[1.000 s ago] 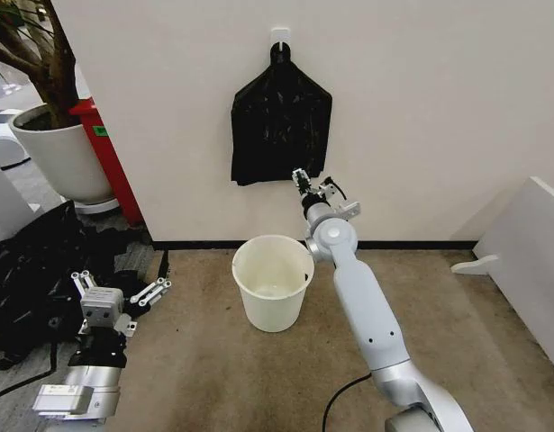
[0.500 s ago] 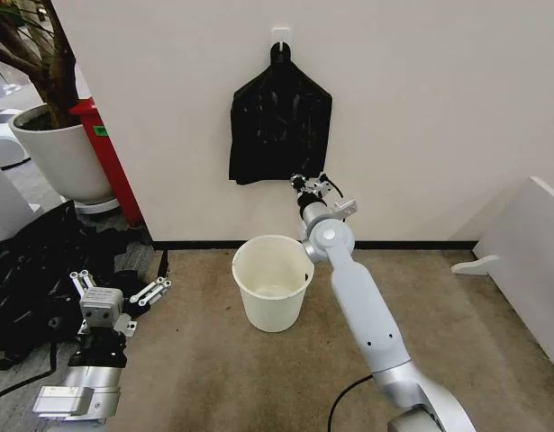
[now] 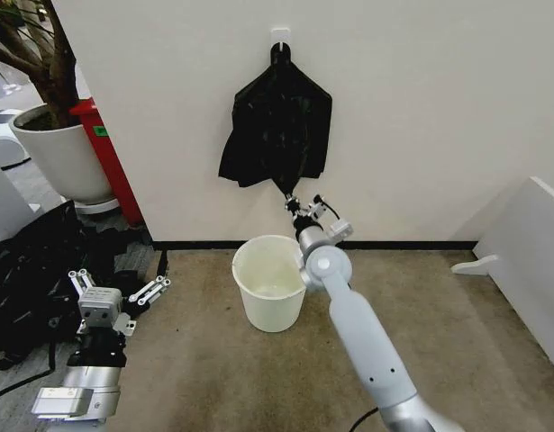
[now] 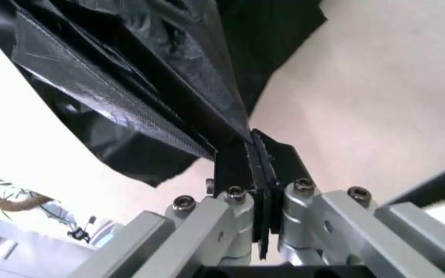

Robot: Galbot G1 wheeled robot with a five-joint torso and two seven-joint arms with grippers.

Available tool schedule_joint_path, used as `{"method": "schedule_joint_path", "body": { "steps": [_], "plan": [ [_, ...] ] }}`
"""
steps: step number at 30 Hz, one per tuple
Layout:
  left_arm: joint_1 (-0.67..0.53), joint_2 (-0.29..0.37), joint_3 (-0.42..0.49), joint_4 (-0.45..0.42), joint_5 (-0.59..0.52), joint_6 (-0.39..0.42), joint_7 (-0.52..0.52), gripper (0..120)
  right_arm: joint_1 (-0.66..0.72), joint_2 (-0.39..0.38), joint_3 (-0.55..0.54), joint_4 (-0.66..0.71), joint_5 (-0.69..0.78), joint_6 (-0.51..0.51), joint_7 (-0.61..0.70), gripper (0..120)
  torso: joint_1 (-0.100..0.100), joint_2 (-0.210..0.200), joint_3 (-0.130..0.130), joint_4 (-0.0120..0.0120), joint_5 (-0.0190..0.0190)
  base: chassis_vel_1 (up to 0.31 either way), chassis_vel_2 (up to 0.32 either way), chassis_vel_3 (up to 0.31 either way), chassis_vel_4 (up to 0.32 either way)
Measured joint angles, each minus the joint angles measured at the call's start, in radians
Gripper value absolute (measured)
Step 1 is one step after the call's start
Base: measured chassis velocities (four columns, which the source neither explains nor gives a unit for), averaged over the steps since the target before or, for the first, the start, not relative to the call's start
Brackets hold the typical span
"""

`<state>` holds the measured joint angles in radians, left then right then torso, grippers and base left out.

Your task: Place the garbage bag over the trash bin.

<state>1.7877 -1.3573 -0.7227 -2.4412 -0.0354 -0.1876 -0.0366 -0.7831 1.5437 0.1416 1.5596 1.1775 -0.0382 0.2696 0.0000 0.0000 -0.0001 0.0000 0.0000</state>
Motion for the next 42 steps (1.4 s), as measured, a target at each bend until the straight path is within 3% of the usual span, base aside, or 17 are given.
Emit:
{"method": "schedule_joint_path", "body": {
  "steps": [8,23,27,30,33,37,41,42],
  "plan": [
    [-0.002,0.003,0.002,0.000,-0.002,-0.001,0.000,100,-0.075,-0.001,-0.005,0.042,-0.025,0.009,0.003,0,0.000,0.000,0.000,0.0000,0.0001,0.000,0.000,0.000,0.000],
    [-0.019,0.030,0.006,0.030,-0.024,0.005,-0.001,100,-0.055,-0.038,-0.053,0.195,-0.021,0.014,0.051,0,0.000,0.000,0.000,0.0002,0.0000,0.000,0.000,0.000,0.000],
    [-0.051,0.074,0.021,0.057,-0.084,0.049,-0.009,100,-0.084,-0.060,-0.068,0.240,-0.023,0.013,0.052,0,0.000,0.000,0.000,0.0000,-0.0002,0.000,0.000,0.000,0.000],
    [-0.087,0.127,0.041,0.064,-0.212,0.136,-0.043,100,-0.116,-0.079,-0.077,0.270,-0.048,0.011,0.038,0,0.000,0.000,0.000,0.0001,-0.0001,0.000,0.000,0.000,0.000],
    [-0.102,0.154,0.045,0.064,-0.275,0.171,-0.059,100,-0.138,-0.090,-0.079,0.279,-0.074,0.009,0.015,0,0.000,0.000,0.000,0.0001,0.0002,0.000,0.000,0.000,0.000],
    [-0.165,0.268,0.048,0.063,-0.496,0.290,-0.139,100,-0.228,-0.128,-0.080,0.315,-0.172,0.007,-0.073,0,0.000,0.000,0.000,-0.0002,-0.0001,0.000,0.000,0.000,0.000],
    [-0.189,0.340,0.056,0.063,-0.571,0.341,-0.155,100,-0.268,-0.135,-0.079,0.326,-0.212,0.008,-0.100,0,0.000,0.000,0.000,0.0000,-0.0002,0.000,0.000,0.000,0.000],
    [-0.200,0.396,0.066,0.063,-0.602,0.356,-0.157,100,-0.290,-0.135,-0.078,0.332,-0.228,0.010,-0.109,0,0.000,0.000,0.000,-0.0001,0.0000,0.000,0.000,0.000,0.000]
  ]
}}
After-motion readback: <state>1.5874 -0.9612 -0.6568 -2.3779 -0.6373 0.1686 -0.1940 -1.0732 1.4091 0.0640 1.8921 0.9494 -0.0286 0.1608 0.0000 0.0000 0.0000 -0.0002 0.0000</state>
